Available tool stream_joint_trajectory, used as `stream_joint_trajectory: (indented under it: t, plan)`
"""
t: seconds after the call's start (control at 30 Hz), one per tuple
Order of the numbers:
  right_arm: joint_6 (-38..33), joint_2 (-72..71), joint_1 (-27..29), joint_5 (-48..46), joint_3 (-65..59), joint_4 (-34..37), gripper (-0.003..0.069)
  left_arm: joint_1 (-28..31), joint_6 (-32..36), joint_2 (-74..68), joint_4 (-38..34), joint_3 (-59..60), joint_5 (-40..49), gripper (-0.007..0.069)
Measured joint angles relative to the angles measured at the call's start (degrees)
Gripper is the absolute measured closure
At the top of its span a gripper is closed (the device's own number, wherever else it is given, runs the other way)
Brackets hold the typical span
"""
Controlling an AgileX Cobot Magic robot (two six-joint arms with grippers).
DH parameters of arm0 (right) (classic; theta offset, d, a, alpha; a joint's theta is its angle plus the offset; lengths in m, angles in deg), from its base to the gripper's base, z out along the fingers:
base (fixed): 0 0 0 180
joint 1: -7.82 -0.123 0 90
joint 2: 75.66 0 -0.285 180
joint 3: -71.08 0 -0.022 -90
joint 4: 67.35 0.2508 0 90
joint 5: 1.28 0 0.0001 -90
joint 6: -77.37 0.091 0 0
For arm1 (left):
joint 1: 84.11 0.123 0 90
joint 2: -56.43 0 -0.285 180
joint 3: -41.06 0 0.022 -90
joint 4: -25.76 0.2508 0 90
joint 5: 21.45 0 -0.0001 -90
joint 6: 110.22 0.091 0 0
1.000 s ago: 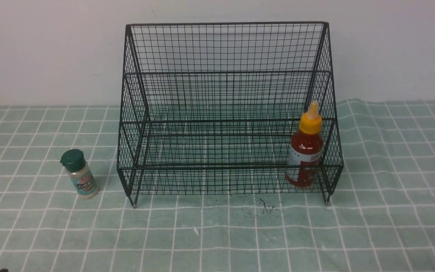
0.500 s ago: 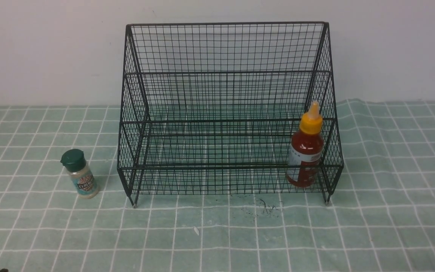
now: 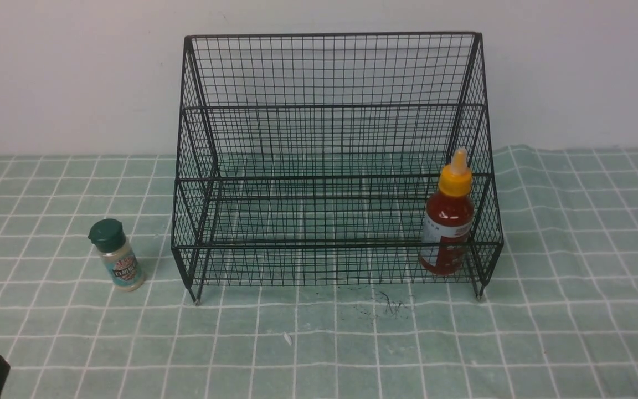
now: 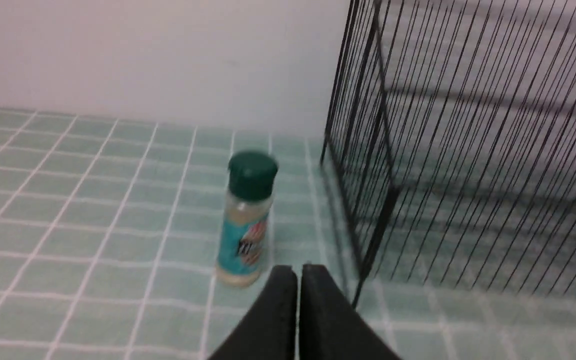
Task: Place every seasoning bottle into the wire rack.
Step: Use the left arm to grab the condiment bottle closest to it
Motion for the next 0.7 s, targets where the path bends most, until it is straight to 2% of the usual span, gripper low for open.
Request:
stream_joint_trajectory:
  t: [0.13, 0.17, 0.23, 0.3, 0.37, 0.43, 0.53, 0.57, 0.6, 0.7]
  plan:
    - [0.0, 0.0, 0.0, 0.0, 0.0, 0.0, 0.0671, 0.0, -1.0, 0.0, -5.73, 0.0, -13.88, 0.0631]
    - [0.0, 0.0, 0.0, 0.0, 0.0, 0.0, 0.0671, 0.0, -1.21, 0.0, -6.54, 0.0, -19.81, 0.0631]
    - [0.0, 0.0, 0.0, 0.0, 0.0, 0.0, 0.0671, 0.0, -1.21, 0.0, -6.93, -1.09, -25.0, 0.0631]
    - [0.0, 0.0, 0.0, 0.0, 0.0, 0.0, 0.0671, 0.0, -1.15, 0.0, -6.67, -4.73, -24.91, 0.0631]
    - [0.0, 0.0, 0.0, 0.0, 0.0, 0.0, 0.0671, 0.0, -0.6, -1.53, -5.35, -11.28, -18.16, 0.0631]
    - [0.0, 0.0, 0.0, 0.0, 0.0, 0.0, 0.0671, 0.0, -0.31, -5.77, -3.66, -18.71, -7.51, 0.0631]
    - [0.05, 0.0, 0.0, 0.0, 0.0, 0.0, 0.0671, 0.0, -0.09, -16.31, -1.8, -29.05, 15.5, 0.0631]
    - [0.05, 0.0, 0.0, 0.0, 0.0, 0.0, 0.0671, 0.0, -0.09, -17.98, -1.66, -30.25, 16.91, 0.0631]
    - [0.05, 0.0, 0.0, 0.0, 0.0, 0.0, 0.0671, 0.0, -0.03, -24.85, -1.27, -34.57, 27.49, 0.0631]
    - [0.05, 0.0, 0.0, 0.0, 0.0, 0.0, 0.0671, 0.0, 1.69, -37.63, -0.2, -40.73, 42.77, 0.0631]
